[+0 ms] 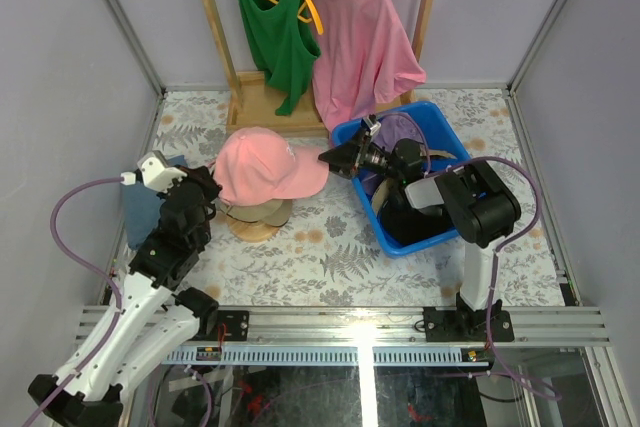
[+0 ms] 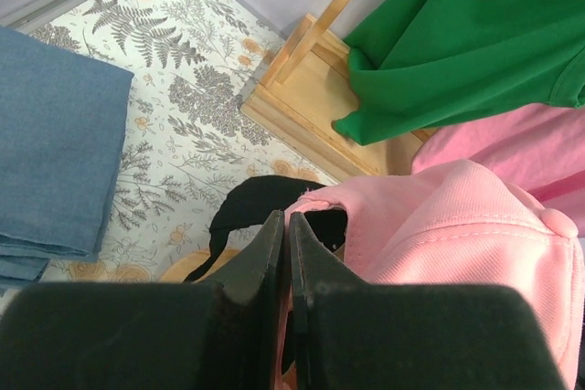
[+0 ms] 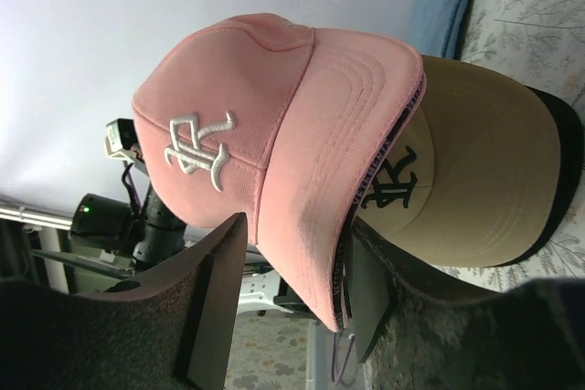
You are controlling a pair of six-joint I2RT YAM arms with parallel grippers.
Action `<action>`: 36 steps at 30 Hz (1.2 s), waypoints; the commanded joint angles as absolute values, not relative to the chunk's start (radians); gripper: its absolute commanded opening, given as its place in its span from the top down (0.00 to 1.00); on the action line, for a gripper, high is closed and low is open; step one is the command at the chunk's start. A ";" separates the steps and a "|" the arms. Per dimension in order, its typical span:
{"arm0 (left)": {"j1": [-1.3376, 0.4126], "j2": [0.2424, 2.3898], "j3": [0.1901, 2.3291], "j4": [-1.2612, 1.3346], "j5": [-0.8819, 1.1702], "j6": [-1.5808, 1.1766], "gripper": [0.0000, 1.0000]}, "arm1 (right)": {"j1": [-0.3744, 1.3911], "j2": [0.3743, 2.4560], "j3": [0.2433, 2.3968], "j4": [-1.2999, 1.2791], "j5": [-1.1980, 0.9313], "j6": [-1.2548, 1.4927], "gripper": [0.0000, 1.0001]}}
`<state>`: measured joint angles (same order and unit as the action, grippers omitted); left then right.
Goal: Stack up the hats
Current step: Stack the hat on the hat.
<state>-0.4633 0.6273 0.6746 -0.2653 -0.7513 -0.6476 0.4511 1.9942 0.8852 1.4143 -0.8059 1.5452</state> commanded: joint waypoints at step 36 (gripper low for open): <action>-0.297 0.654 0.760 -0.417 -0.573 -0.726 1.00 | 0.489 1.624 0.977 0.698 -0.650 1.023 0.42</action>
